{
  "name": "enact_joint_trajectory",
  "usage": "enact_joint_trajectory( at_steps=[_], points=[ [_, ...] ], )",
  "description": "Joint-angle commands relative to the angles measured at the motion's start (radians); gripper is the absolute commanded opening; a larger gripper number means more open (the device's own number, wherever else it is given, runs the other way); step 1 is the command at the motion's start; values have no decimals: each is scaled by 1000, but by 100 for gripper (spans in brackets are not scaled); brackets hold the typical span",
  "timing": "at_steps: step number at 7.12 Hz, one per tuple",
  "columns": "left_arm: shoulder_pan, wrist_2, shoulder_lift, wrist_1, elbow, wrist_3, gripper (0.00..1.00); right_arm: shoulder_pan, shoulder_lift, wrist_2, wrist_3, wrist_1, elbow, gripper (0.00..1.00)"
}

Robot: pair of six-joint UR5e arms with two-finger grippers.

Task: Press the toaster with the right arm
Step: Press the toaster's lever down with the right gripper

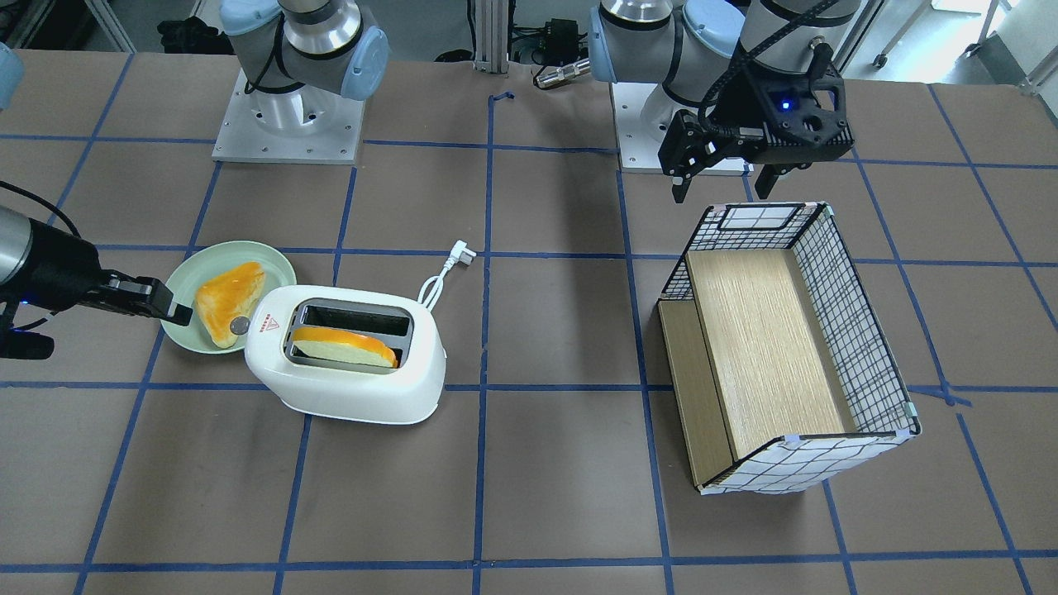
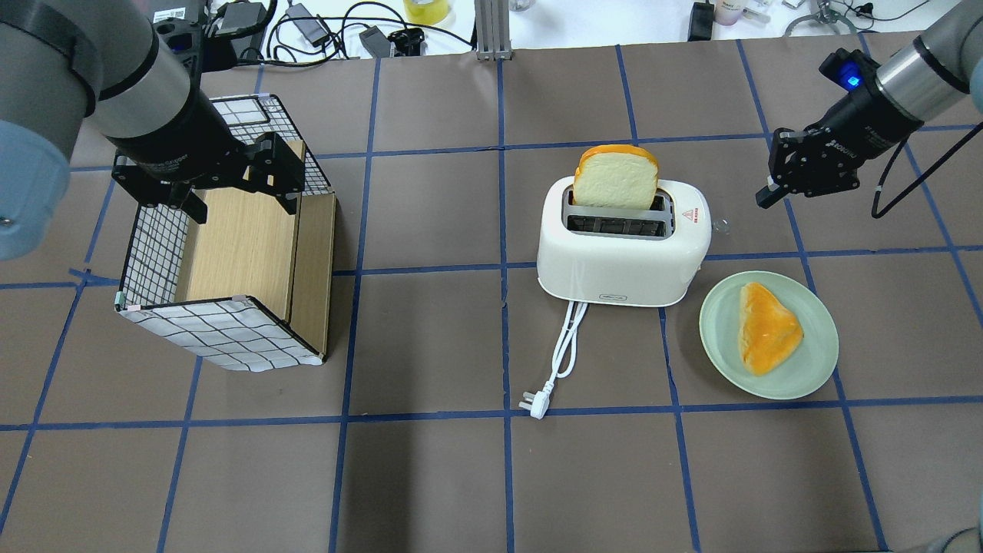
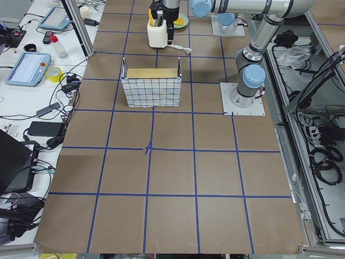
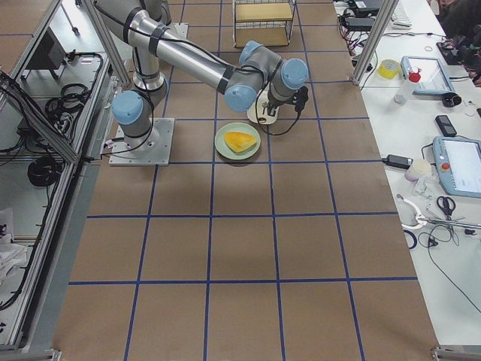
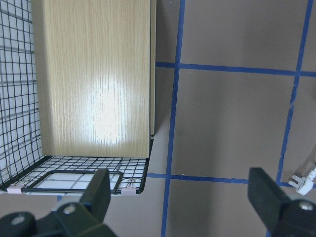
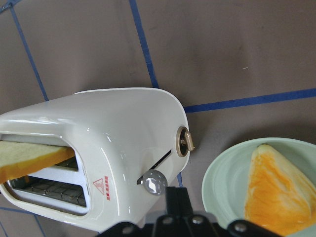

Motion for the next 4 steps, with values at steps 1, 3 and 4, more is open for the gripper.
enact_joint_trajectory(
  at_steps=[1,3,4],
  points=[
    [0,0,0,0,0,0,100,-2,4,76,12,1,34,0],
    [0,0,0,0,0,0,100,-1,6,106,6,-37,108,0],
    [0,0,0,0,0,0,100,-1,6,123,0,-39,114,0]
  ],
)
